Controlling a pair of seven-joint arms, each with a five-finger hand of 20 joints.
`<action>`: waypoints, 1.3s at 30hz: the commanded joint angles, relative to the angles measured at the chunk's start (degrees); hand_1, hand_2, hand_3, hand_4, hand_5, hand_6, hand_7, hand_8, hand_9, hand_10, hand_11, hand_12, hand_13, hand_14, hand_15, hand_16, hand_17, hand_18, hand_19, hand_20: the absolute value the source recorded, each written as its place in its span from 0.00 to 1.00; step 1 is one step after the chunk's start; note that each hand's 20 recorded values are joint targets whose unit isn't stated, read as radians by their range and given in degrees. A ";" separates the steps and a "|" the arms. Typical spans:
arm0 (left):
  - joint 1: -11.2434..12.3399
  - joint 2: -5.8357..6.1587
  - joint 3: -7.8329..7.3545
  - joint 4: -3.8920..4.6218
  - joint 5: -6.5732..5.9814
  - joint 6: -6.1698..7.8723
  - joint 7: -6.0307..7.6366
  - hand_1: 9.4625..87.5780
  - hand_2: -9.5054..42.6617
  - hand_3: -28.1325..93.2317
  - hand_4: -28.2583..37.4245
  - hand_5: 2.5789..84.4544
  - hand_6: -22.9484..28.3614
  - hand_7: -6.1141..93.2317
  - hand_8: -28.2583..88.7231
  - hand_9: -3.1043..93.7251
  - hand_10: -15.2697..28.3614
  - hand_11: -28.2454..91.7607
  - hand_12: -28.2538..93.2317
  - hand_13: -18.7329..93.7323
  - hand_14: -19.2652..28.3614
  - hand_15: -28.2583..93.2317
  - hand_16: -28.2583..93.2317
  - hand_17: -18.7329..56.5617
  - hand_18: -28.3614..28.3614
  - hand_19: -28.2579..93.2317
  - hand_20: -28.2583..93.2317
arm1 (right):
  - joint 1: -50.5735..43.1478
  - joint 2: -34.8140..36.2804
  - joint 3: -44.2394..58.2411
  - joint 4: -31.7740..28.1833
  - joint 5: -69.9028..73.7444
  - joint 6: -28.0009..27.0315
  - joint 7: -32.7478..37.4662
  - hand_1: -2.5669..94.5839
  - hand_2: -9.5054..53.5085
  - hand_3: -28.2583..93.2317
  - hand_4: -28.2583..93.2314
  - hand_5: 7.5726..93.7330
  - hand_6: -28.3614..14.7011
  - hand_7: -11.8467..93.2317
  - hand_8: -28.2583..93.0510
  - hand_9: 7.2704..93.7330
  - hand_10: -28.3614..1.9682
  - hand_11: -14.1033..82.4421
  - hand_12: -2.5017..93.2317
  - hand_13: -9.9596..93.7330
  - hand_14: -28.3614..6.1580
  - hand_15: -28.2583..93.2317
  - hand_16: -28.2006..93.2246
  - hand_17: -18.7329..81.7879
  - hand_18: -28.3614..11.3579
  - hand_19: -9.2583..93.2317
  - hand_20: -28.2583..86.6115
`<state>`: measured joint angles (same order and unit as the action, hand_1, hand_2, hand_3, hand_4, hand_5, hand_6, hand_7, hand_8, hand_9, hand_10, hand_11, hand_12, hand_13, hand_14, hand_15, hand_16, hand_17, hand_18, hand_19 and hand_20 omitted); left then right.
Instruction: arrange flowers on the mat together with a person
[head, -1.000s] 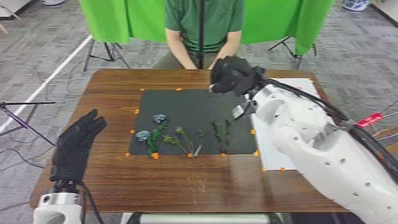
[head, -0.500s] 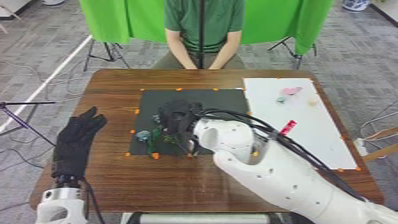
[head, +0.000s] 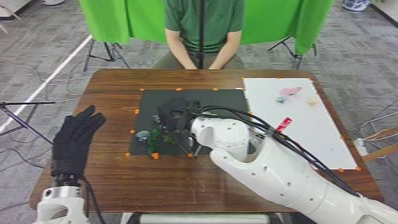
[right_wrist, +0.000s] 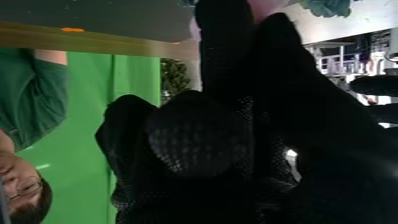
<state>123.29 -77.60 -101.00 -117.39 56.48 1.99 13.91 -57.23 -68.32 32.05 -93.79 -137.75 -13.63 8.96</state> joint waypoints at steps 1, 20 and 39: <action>0.38 -0.32 -0.28 0.40 0.35 -0.93 -0.18 0.13 0.44 0.76 0.00 0.50 0.51 0.20 0.18 0.49 0.65 0.36 0.35 0.48 0.73 0.33 0.25 0.32 0.65 0.24 0.36 | 0.39 0.47 0.44 -0.43 -0.87 -0.83 -0.97 0.57 0.00 0.73 0.03 0.74 0.80 0.29 0.21 0.96 0.71 0.25 0.42 1.00 0.86 0.73 0.45 0.79 0.37 1.00 0.67; 0.52 -0.52 -0.71 0.21 0.85 -1.51 -0.21 0.13 0.28 0.78 0.00 0.50 0.50 0.19 0.19 0.48 0.65 0.35 0.35 0.47 0.73 0.32 0.25 0.31 0.66 0.24 0.36 | 0.84 2.29 1.64 -2.23 -1.80 -3.53 -2.36 0.46 0.00 0.82 0.01 0.57 0.82 0.29 0.11 0.92 0.63 0.36 0.30 1.00 0.85 0.73 0.46 0.79 0.34 1.00 0.68; 0.34 -0.27 -0.71 0.27 0.91 -1.74 -0.52 0.13 0.24 0.77 0.00 0.49 0.51 0.19 0.19 0.48 0.65 0.35 0.35 0.47 0.73 0.32 0.25 0.31 0.66 0.24 0.36 | -0.06 3.52 0.08 -1.28 0.22 5.65 -3.63 0.63 0.00 0.72 0.03 0.78 0.80 0.31 0.23 0.98 0.73 0.23 0.44 1.00 0.84 0.72 0.50 0.76 0.32 1.00 0.69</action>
<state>123.36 -77.61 -101.54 -117.41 57.09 0.91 13.90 -57.05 -65.42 32.06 -94.62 -138.16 -8.08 5.53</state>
